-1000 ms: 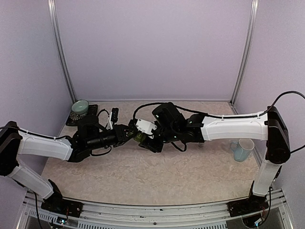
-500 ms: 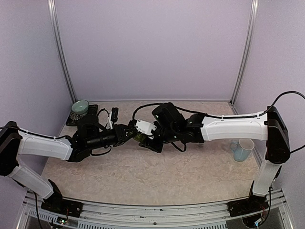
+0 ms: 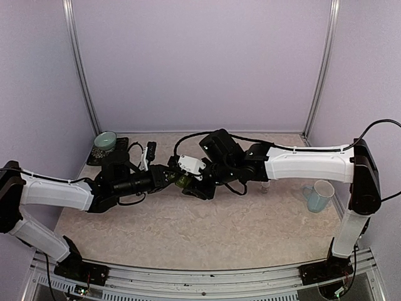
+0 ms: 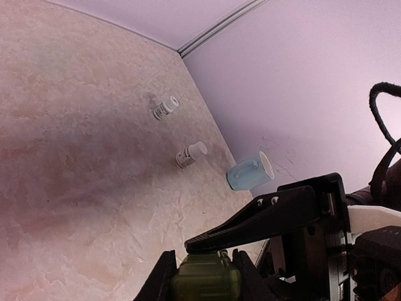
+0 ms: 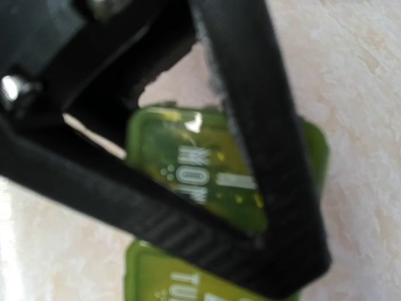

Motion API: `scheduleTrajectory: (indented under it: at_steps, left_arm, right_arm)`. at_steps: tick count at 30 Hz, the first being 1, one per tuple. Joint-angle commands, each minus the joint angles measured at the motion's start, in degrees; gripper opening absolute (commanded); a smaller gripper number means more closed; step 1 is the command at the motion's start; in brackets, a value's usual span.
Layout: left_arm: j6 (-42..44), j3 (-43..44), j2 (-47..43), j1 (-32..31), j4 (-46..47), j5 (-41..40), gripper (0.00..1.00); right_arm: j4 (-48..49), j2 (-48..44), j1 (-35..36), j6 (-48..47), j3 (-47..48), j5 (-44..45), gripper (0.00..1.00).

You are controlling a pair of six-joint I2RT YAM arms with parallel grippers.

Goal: Sort the pills into containers
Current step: Open the lid of the pill container.

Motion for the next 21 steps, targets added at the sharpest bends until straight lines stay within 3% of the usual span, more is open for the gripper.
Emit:
scheduleTrajectory:
  at_steps: [1,9,21]
  left_arm:
    - [2.02,-0.98,-1.26,-0.37,-2.49,-0.67,0.23]
    - [0.56,-1.24,-1.25,-0.41,-0.60,-0.32,0.23]
    - [-0.54,-0.86,-0.89,0.25,0.33,0.94,0.23]
  right_arm:
    - [-0.25,-0.60,-1.01,1.67,2.13,-2.35,0.49]
    - [-0.61,2.98,-0.74,1.78,3.49,-1.87,0.53]
    - [3.59,2.43,0.63,0.15,0.05,6.94,0.57]
